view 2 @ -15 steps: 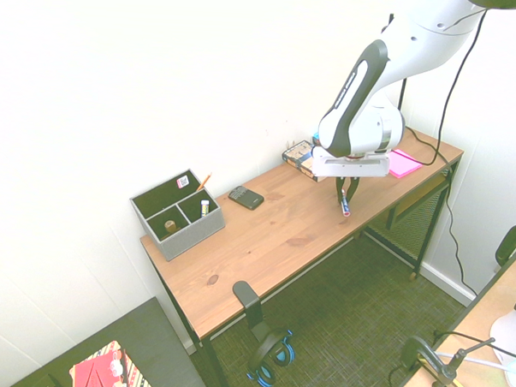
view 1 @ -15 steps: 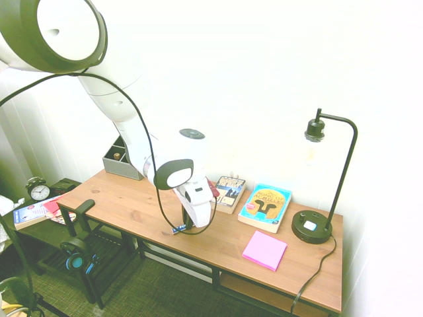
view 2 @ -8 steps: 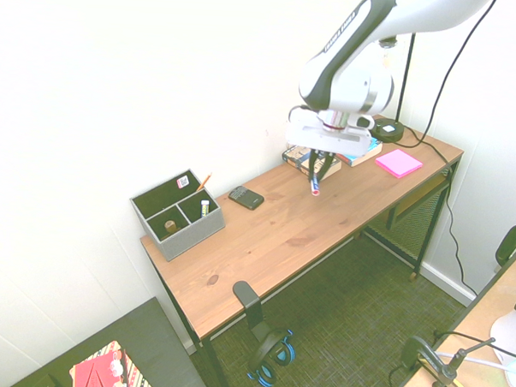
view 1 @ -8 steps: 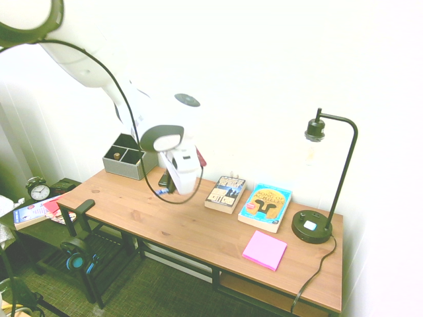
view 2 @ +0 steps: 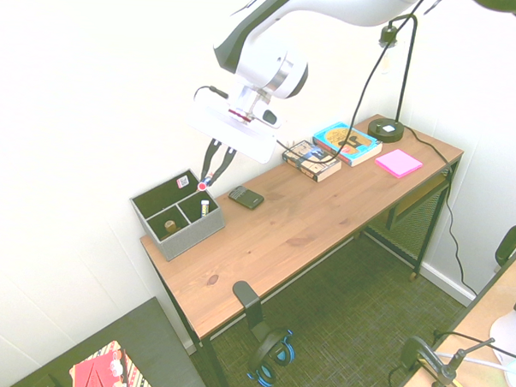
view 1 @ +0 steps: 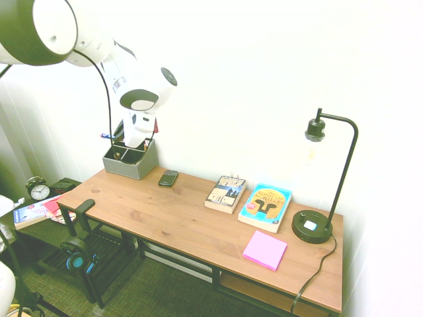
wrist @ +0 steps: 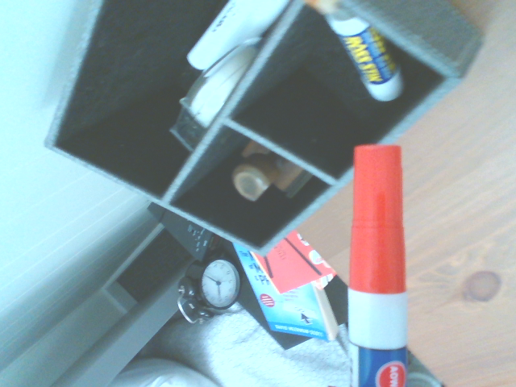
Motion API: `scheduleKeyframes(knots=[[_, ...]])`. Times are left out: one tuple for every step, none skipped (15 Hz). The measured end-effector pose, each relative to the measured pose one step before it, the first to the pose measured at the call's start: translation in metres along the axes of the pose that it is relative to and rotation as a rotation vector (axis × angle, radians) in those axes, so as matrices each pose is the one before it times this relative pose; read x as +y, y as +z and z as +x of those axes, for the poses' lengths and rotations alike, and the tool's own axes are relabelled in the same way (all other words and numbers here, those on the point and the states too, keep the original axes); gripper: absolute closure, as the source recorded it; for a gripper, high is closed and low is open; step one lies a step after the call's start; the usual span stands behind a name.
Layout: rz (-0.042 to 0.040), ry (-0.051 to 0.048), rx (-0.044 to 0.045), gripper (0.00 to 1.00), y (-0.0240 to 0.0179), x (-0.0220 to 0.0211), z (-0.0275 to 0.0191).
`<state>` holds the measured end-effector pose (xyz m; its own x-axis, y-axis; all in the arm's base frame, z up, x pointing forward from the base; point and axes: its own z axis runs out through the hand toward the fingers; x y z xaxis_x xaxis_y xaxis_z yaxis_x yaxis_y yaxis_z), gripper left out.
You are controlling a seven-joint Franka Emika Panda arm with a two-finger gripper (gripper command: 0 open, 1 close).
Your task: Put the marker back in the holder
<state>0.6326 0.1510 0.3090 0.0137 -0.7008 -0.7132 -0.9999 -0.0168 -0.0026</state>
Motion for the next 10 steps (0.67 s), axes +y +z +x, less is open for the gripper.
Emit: scheduleKeyframes(knots=[[0.00056, -0.00410, -0.02108, 1.00, 0.00746, -0.01025, -0.00453], [-0.00205, -0.00307, -0.01447, 1.00, 0.00627, -0.00884, -0.00437], [-0.00341, 0.00103, -0.00752, 1.00, 0.00740, -0.00709, -0.00135], [-0.00437, 0.00087, -0.00634, 1.00, 0.00773, -0.00636, 0.00167], [-0.00605, 0.00283, -0.00687, 1.00, 0.00869, -0.00599, 0.00445], [-0.00367, 0.00439, -0.00570, 1.00, 0.00904, -0.00626, 0.00607], [-0.00038, 0.00277, -0.00367, 1.00, 0.00691, -0.00618, 0.00585], [0.00339, -0.00107, -0.00312, 1.00, 0.00372, -0.00599, 0.00347], [0.00661, -0.00517, -0.00327, 1.00, 0.00117, -0.00587, 0.00048], [0.00765, -0.00726, -0.00316, 1.00, -0.00007, -0.00538, -0.00125]])
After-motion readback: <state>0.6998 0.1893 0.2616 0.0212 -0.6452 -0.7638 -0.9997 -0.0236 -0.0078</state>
